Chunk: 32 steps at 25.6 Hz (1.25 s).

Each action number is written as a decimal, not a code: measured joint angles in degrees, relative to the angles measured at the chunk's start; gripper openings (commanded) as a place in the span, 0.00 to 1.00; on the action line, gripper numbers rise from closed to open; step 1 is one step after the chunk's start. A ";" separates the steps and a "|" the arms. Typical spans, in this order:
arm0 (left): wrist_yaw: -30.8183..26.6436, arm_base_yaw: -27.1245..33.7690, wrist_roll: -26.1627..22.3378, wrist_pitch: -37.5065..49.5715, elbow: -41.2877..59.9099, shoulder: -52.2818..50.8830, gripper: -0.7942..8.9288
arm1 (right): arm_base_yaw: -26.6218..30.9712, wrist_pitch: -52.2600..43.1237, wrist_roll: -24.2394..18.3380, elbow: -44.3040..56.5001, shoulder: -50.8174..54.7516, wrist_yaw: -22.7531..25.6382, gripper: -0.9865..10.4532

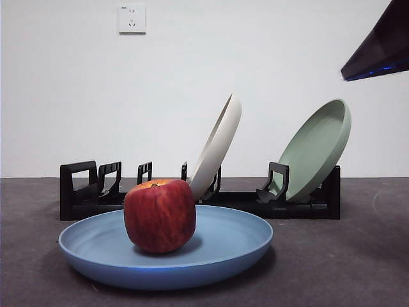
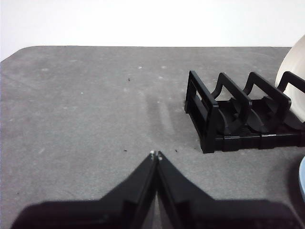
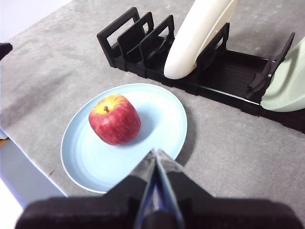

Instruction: Take the blue plate from the plate rack,put the plate on the table,take the apple from the table,put the apple in the plate

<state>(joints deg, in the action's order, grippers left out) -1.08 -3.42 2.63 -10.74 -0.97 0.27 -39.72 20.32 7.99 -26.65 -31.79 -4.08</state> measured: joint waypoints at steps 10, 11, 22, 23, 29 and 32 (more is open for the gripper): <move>0.00 0.00 0.00 0.00 0.00 0.00 0.08 | 20.55 -2.08 -7.80 0.00 9.33 8.46 0.09; 0.00 0.00 0.00 0.00 0.00 0.00 0.08 | 25.75 -2.91 -7.80 0.00 10.86 8.52 0.09; 0.00 0.00 0.00 0.00 0.00 0.00 0.08 | 40.98 -19.50 -7.82 11.85 22.08 3.02 0.09; 0.00 0.00 0.00 0.00 0.00 0.00 0.08 | 40.98 -20.17 -7.82 13.29 22.67 2.08 0.09; 0.00 0.00 0.00 0.00 0.00 0.00 0.08 | 40.98 -20.76 -7.78 21.99 26.84 -0.50 0.09; 0.00 0.00 0.00 0.00 0.00 0.00 0.08 | 40.98 -20.70 -7.58 24.61 29.44 -0.50 0.09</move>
<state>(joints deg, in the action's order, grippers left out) -1.08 -3.42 2.63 -10.74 -0.97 0.27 1.26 -0.38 0.40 -2.04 -2.35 -4.58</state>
